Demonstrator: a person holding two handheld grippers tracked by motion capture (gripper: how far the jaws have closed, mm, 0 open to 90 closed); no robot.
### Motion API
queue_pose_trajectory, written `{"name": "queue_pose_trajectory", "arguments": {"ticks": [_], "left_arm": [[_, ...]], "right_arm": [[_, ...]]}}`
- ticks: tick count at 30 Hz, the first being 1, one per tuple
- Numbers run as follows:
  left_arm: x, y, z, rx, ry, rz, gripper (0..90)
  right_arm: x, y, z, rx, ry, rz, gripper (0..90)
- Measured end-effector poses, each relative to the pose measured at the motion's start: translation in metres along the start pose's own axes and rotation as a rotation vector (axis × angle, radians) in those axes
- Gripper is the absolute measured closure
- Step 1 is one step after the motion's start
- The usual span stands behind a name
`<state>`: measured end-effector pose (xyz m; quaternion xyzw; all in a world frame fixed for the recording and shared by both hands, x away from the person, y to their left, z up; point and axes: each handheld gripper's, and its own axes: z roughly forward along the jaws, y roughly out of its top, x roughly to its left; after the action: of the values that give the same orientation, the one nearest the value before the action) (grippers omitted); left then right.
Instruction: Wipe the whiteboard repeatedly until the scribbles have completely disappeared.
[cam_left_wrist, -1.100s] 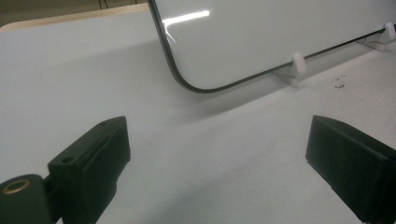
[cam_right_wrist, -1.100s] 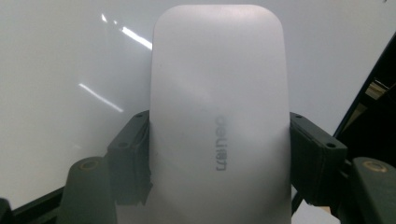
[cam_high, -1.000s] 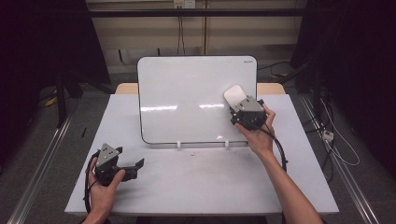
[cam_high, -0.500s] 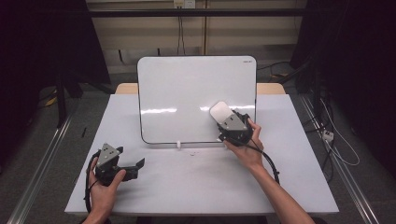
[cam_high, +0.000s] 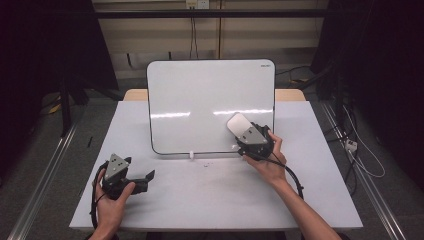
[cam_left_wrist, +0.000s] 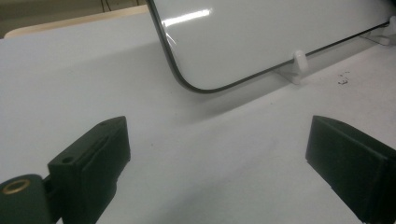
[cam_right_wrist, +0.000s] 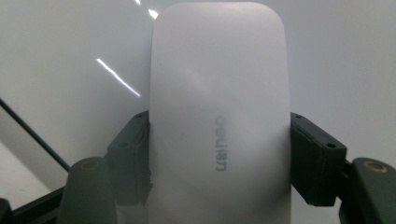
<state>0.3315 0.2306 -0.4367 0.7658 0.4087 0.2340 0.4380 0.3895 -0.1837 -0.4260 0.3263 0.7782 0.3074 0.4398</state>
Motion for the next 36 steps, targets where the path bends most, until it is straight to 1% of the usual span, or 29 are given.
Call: {"name": "queue_pose_trajectory", "arguments": {"ticks": [6, 9, 13, 14, 15, 17, 19, 22, 25, 26, 29, 31, 33, 34, 36], "left_arm": [[-0.001, 0.000, 0.001, -0.001, -0.004, 0.001, 6.4], [-0.001, 0.000, 0.001, -0.001, -0.002, -0.002, 6.4], [0.000, 0.000, 0.001, 0.002, -0.002, -0.001, 6.4], [0.001, 0.000, 0.001, 0.001, -0.003, -0.002, 6.4], [0.001, 0.000, 0.001, -0.002, -0.004, -0.010, 6.4], [0.001, 0.000, 0.000, -0.001, -0.001, -0.009, 6.4], [0.001, 0.000, 0.000, -0.001, -0.001, -0.008, 6.4], [0.001, -0.001, 0.001, 0.000, -0.005, -0.009, 6.4], [0.001, -0.001, 0.001, 0.000, -0.006, -0.011, 6.4], [0.001, -0.001, 0.002, 0.000, -0.005, -0.011, 6.4], [0.003, -0.002, 0.001, 0.006, -0.005, -0.011, 6.4], [0.003, -0.002, 0.001, 0.001, -0.003, -0.016, 6.4], [0.003, -0.002, 0.001, 0.002, -0.001, -0.017, 6.4], [0.003, -0.002, 0.000, 0.000, -0.002, -0.018, 6.4], [0.004, -0.002, 0.000, 0.000, 0.001, -0.013, 6.4]], "right_arm": [[-0.023, -0.003, -0.001, 0.010, -0.032, 0.067, 31.6], [-0.032, 0.001, 0.001, 0.014, -0.042, 0.098, 31.6], [-0.048, 0.009, 0.004, 0.013, -0.074, 0.168, 31.6], [-0.052, 0.011, 0.004, 0.014, -0.089, 0.189, 31.6], [-0.055, 0.014, 0.005, 0.017, -0.092, 0.201, 31.6], [-0.058, 0.017, 0.007, 0.014, -0.100, 0.216, 31.5], [-0.057, 0.019, 0.007, 0.016, -0.106, 0.214, 31.5], [-0.057, 0.017, 0.006, 0.021, -0.096, 0.233, 31.6], [-0.058, 0.015, 0.001, 0.010, -0.072, 0.245, 31.6], [-0.058, 0.015, -0.001, 0.013, -0.065, 0.241, 31.6], [-0.059, 0.012, -0.003, 0.016, -0.029, 0.256, 31.6], [-0.060, 0.011, -0.004, 0.009, -0.008, 0.278, 31.6], [-0.063, 0.011, -0.005, -0.004, 0.014, 0.312, 31.6], [-0.064, 0.012, -0.007, -0.012, 0.012, 0.319, 31.6], [-0.066, 0.015, -0.013, -0.037, -0.002, 0.304, 31.6]]}}
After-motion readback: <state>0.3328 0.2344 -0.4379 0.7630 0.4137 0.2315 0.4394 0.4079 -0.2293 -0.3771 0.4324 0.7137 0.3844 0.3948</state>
